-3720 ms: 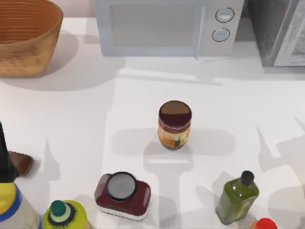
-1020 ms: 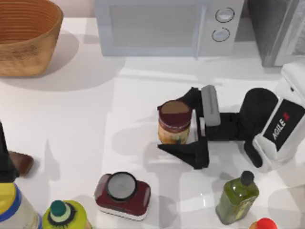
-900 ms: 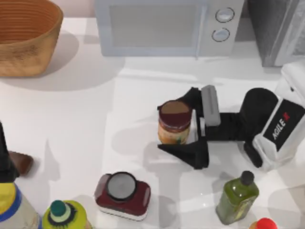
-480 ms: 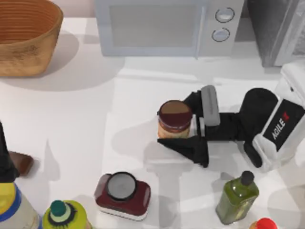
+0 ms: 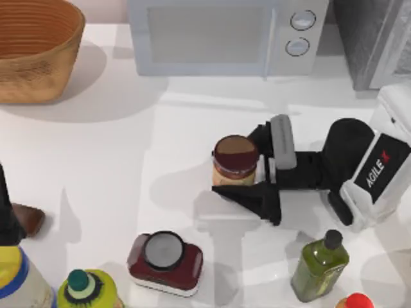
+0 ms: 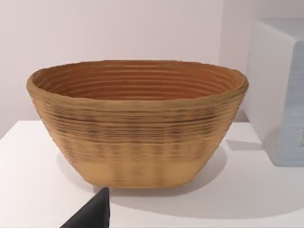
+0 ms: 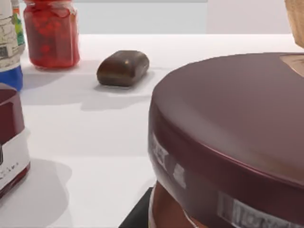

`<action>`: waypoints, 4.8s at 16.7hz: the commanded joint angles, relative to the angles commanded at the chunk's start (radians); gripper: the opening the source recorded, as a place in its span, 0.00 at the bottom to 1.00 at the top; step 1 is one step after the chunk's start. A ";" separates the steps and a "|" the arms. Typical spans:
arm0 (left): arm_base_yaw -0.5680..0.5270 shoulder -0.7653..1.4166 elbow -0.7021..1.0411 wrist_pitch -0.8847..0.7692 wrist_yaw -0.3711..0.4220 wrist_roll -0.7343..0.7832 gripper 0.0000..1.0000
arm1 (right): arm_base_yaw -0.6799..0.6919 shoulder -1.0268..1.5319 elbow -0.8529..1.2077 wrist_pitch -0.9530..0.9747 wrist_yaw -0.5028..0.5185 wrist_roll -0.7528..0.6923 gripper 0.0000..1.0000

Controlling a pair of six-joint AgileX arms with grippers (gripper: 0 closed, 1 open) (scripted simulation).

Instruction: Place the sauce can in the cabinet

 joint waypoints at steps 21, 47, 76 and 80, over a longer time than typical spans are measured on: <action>0.000 0.000 0.000 0.000 0.000 0.000 1.00 | 0.002 -0.425 -0.047 -0.388 -0.007 0.018 0.00; 0.000 0.000 0.000 0.000 0.000 0.000 1.00 | -0.284 -1.928 -0.646 -1.207 0.735 -0.023 0.00; 0.000 0.000 0.000 0.000 0.000 0.000 1.00 | -0.277 -1.805 -0.110 -1.854 1.295 -0.026 0.00; 0.000 0.000 0.000 0.000 0.000 0.000 1.00 | -0.222 -1.493 0.343 -1.961 1.321 -0.017 0.00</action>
